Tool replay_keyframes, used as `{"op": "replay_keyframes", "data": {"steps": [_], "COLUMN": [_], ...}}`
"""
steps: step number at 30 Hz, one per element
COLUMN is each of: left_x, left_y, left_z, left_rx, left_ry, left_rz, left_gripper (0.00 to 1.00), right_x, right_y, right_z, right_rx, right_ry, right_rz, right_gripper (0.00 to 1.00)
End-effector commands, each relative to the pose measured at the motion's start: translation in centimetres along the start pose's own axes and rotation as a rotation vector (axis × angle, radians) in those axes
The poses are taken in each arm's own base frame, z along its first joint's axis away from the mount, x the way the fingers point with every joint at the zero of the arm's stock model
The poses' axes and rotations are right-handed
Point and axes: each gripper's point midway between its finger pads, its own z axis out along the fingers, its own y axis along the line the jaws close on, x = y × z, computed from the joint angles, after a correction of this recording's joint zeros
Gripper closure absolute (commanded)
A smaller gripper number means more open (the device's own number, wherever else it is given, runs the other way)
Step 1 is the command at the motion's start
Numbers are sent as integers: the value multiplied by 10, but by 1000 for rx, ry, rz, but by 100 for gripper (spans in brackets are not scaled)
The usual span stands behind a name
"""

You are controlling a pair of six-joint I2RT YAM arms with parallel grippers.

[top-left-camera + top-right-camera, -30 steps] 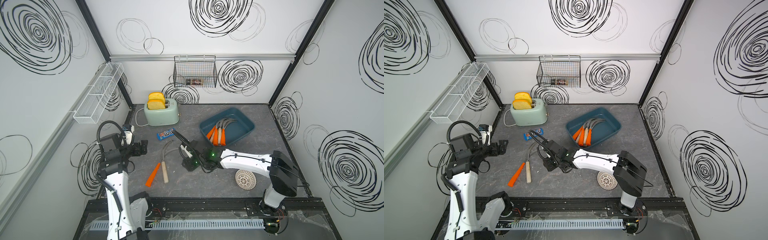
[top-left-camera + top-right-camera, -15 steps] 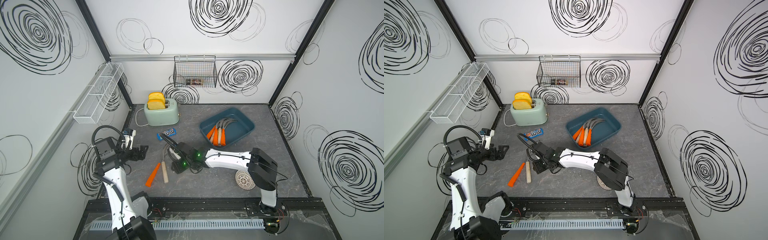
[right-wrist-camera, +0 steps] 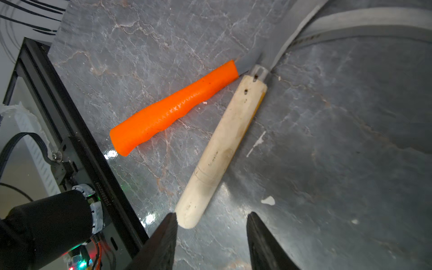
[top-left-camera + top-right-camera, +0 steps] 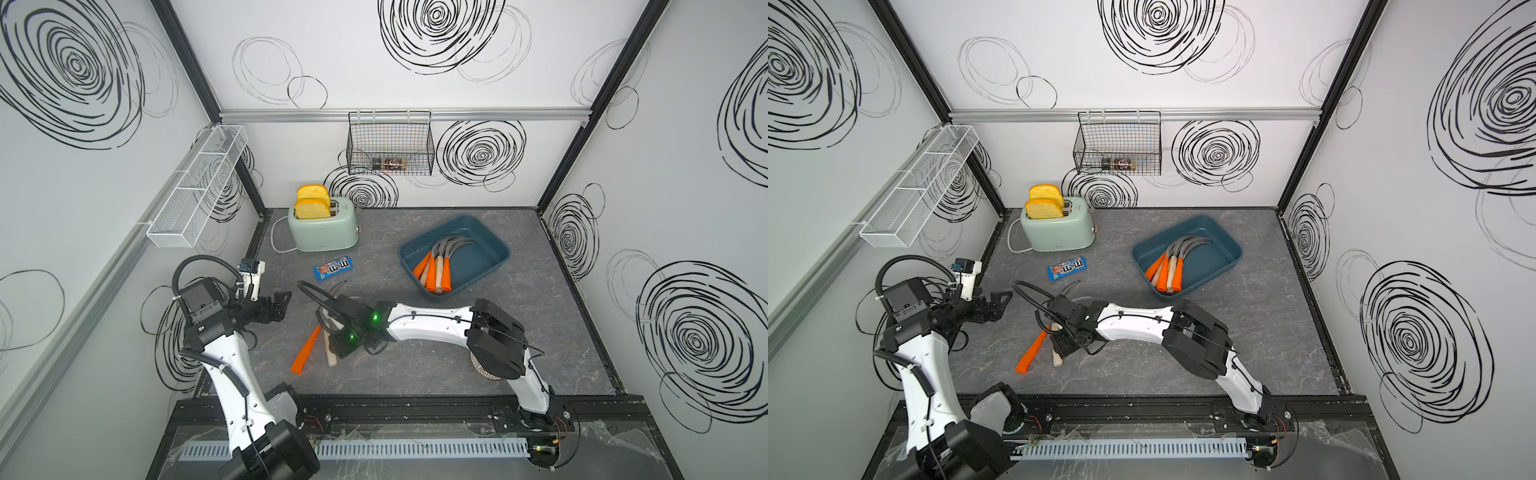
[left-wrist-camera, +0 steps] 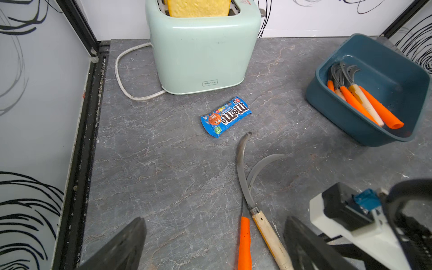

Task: Put small sickles into storage boxes
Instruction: Pick up the sickle at the center of the board.

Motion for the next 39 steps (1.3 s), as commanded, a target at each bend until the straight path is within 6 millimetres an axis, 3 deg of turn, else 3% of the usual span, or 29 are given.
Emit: {"op": "replay_keyframes", "data": {"steps": [1,16,25,39], "left_x": [-16,-42,-47,-49], "left_y": [-6,-16,-18,-21], "left_z": [-14,-32,-36,-37], "left_rx": [9,31,36,51], "left_ry": [-49,-116,-129,-135], "left_rz": [52,48,55,50], "left_gripper": [4,4,4,4], "right_x": [2,8,11,20], "right_y": [4,-7,-13,-39], "right_z": [4,31,38,37], "right_rx": [41,168,214,338], "right_ry": [25,82,103,136], "right_rz": [-36,-93,-119,-132], "right_gripper": [48,47,48,54]}}
